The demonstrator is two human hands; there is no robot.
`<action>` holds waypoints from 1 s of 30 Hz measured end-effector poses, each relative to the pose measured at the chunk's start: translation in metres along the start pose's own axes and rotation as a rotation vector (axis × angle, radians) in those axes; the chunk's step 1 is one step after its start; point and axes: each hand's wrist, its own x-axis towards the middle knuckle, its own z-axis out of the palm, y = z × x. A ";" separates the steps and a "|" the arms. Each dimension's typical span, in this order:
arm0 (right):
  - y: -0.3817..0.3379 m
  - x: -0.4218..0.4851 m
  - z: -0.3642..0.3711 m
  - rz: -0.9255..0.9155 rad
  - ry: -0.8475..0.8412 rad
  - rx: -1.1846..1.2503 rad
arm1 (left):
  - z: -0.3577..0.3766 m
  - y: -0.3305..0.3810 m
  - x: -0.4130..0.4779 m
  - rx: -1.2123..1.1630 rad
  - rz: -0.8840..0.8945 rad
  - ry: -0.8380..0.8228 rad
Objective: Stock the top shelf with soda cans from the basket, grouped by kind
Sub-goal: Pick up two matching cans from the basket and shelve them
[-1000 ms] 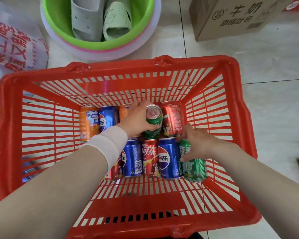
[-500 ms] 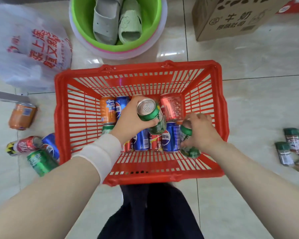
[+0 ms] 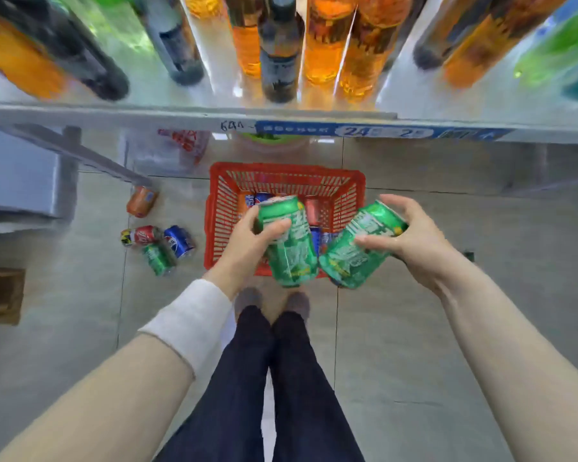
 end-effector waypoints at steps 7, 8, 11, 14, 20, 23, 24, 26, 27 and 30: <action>-0.083 -0.116 0.032 -0.057 -0.118 0.228 | -0.018 0.098 -0.102 -0.137 0.021 -0.068; -0.094 -0.128 0.041 -0.077 -0.131 0.263 | -0.022 0.111 -0.113 -0.147 0.037 -0.084; -0.123 -0.163 0.065 -0.150 -0.153 0.356 | -0.037 0.149 -0.148 -0.171 0.063 -0.142; -0.153 -0.195 0.084 -0.208 -0.174 0.413 | -0.052 0.187 -0.183 -0.139 0.119 -0.188; -0.211 -0.232 0.104 -0.306 -0.198 0.369 | -0.074 0.252 -0.226 0.029 0.290 -0.127; -0.246 -0.237 0.107 -0.370 -0.190 0.336 | -0.077 0.288 -0.232 0.075 0.381 -0.098; -0.259 -0.239 0.106 -0.393 -0.193 0.330 | -0.077 0.302 -0.234 0.087 0.411 -0.083; -0.284 -0.239 0.105 -0.457 -0.206 0.315 | -0.073 0.331 -0.238 0.114 0.465 -0.075; -0.296 -0.238 0.103 -0.489 -0.221 0.302 | -0.071 0.344 -0.240 0.116 0.497 -0.080; -0.332 -0.235 0.098 -0.568 -0.254 0.282 | -0.062 0.382 -0.244 0.107 0.598 -0.061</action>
